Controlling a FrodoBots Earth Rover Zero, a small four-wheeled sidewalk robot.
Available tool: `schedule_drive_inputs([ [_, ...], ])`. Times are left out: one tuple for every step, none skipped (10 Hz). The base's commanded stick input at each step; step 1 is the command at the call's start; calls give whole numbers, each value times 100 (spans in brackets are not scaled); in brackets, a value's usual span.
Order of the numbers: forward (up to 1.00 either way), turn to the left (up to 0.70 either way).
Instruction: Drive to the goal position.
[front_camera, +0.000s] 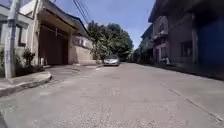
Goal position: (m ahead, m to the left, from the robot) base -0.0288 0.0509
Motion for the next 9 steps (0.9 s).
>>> schedule_drive_inputs([
  [91, 0],
  [72, 0],
  [53, 0],
  [34, 0],
  [16, 0],
  [0, 0],
  [0, 0],
  [0, 0],
  [0, 0],
])
